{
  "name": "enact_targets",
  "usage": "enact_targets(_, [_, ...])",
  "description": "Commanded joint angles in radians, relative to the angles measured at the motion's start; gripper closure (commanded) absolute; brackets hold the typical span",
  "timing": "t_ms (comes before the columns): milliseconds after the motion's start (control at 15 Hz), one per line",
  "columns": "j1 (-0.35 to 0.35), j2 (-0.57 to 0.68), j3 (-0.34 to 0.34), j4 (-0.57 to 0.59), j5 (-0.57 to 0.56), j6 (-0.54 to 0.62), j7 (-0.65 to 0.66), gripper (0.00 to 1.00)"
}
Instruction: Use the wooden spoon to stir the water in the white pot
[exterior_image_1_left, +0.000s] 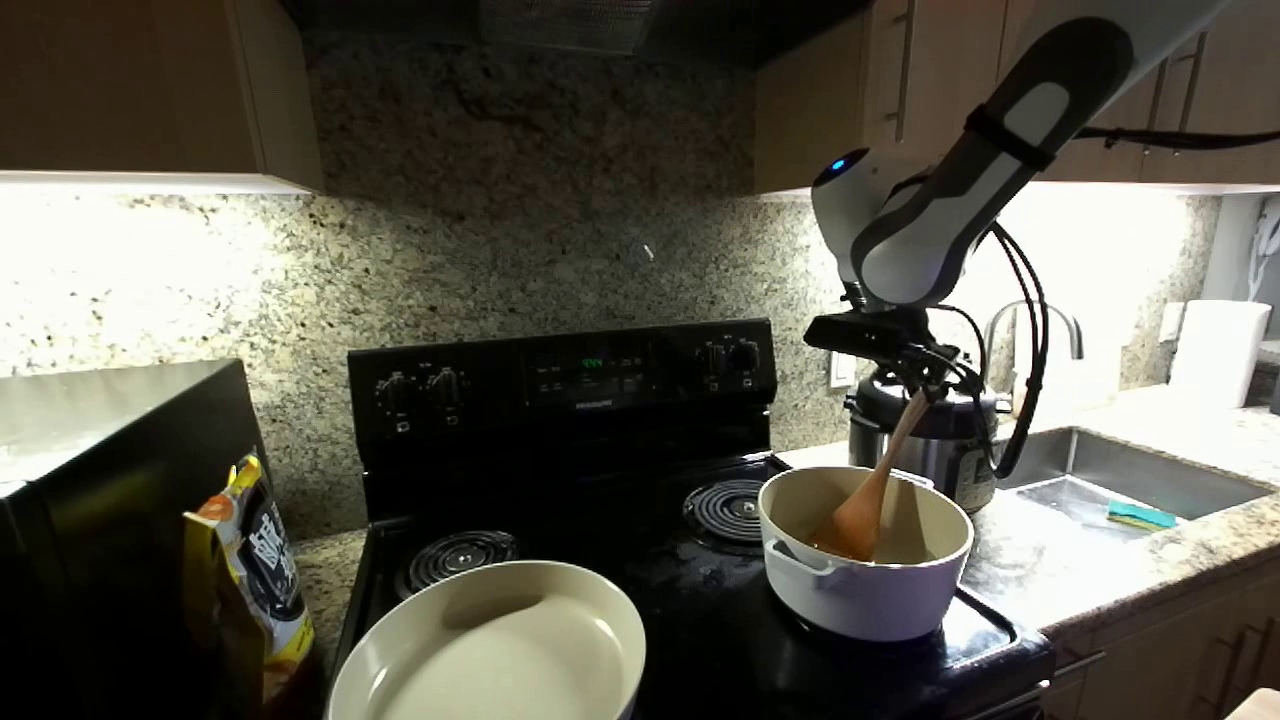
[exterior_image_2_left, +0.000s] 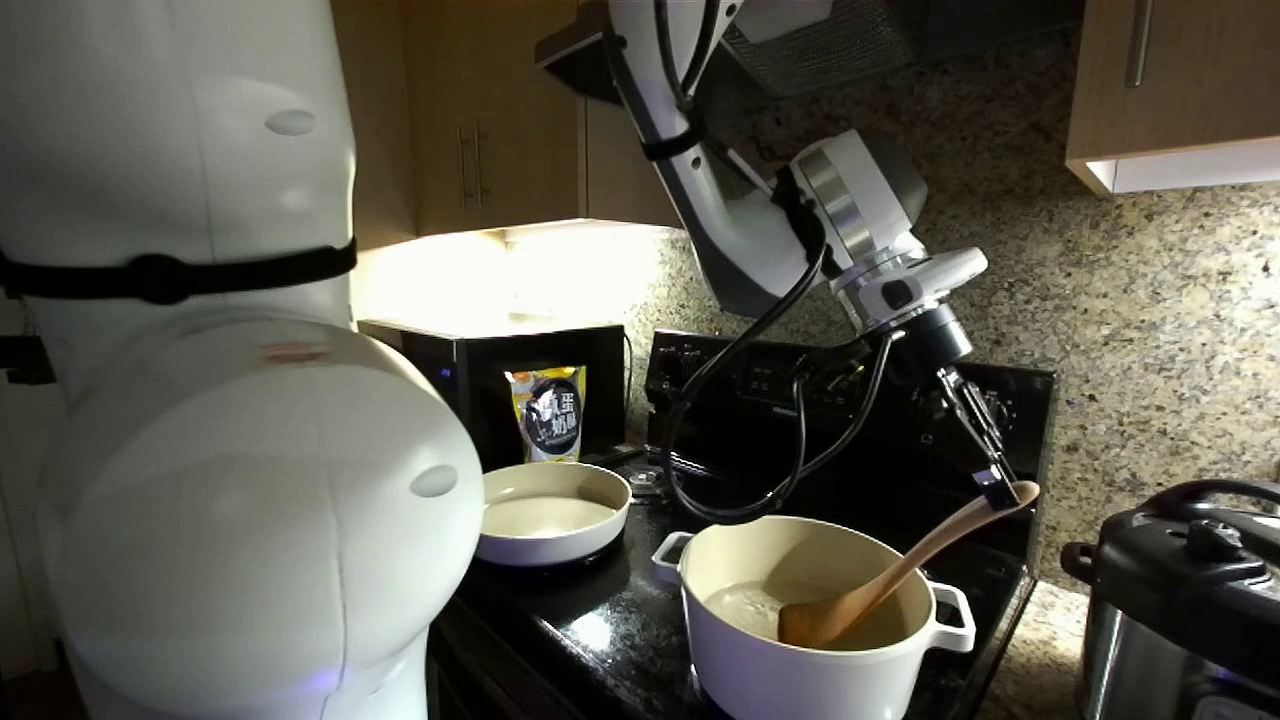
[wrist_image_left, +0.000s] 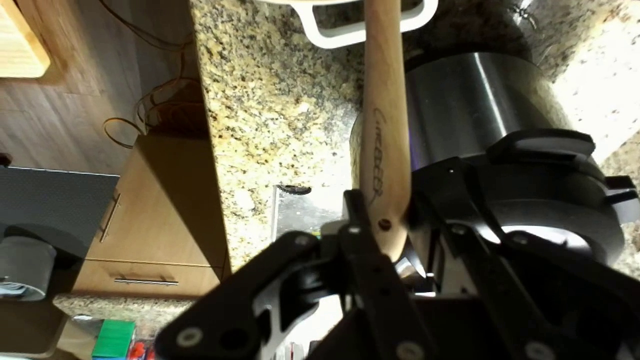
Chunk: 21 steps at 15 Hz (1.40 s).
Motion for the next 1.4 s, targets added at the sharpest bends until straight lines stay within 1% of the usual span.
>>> enact_targets(0, [-0.023,-0.001,-0.014,-0.020,-0.051,-0.012,0.075,0.90])
enact_targets(267, [-0.042,-0.029,-0.036,-0.085,-0.085,-0.012,0.091,0.90])
enact_targets(333, [-0.040,-0.035,-0.039,-0.107,-0.087,0.003,0.072,0.90])
enact_targets(600, [-0.022,-0.027,-0.025,-0.133,-0.077,0.016,0.038,0.90])
enact_targets(1000, [0.030,0.010,0.009,-0.076,-0.023,0.066,-0.028,0.90])
enact_targets(1333, [0.031,0.053,0.008,0.006,0.003,0.040,-0.008,0.90])
